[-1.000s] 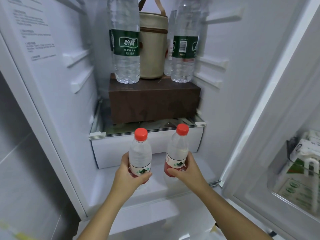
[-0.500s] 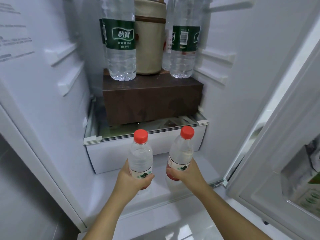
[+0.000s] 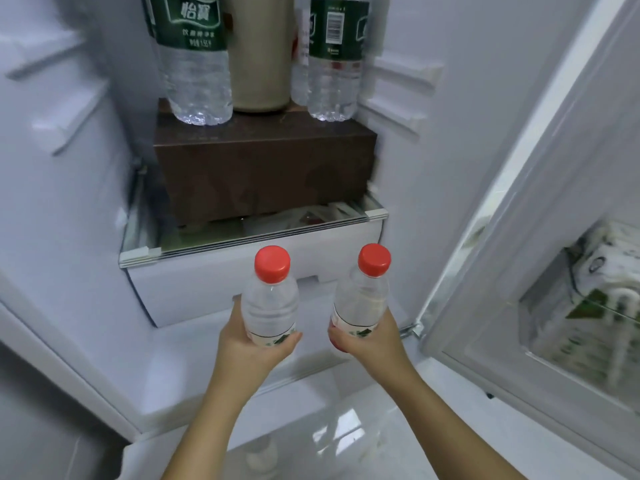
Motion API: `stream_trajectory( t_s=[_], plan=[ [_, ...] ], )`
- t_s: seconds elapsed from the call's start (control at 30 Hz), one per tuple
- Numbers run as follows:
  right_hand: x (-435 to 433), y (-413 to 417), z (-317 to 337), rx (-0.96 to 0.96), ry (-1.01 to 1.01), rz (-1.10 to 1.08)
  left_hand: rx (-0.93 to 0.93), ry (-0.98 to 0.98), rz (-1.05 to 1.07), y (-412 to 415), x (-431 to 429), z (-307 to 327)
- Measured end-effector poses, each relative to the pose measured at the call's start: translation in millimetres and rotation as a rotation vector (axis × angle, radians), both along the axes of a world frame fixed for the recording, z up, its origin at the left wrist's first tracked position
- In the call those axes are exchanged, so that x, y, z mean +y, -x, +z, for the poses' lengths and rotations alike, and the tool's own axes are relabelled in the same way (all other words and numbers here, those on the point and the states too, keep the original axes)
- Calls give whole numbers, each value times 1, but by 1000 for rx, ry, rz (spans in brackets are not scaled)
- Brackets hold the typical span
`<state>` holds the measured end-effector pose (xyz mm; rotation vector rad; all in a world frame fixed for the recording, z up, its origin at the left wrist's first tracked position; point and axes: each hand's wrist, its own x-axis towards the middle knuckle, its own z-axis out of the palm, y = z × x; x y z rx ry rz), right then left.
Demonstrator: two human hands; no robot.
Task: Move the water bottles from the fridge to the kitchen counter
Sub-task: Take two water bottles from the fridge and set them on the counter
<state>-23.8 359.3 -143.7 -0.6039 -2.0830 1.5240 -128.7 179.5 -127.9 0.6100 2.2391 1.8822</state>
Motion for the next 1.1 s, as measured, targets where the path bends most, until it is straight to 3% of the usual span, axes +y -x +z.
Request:
stream_trajectory(
  t_s=[0.4,0.7,0.87,1.1],
  plan=[
    [-21,-153,4,24,9,1,-23,26,6,-140,-8,-1],
    [-36,-256,-7,0,52,-62,-24,144,-136,-225,-10,-15],
    [-28,-288,-9,-26,57,-237,26,125,-299,-237,18,2],
    [-31,-326,-10,12,53,-583,194,107,-699,-242,70,9]
  ],
)
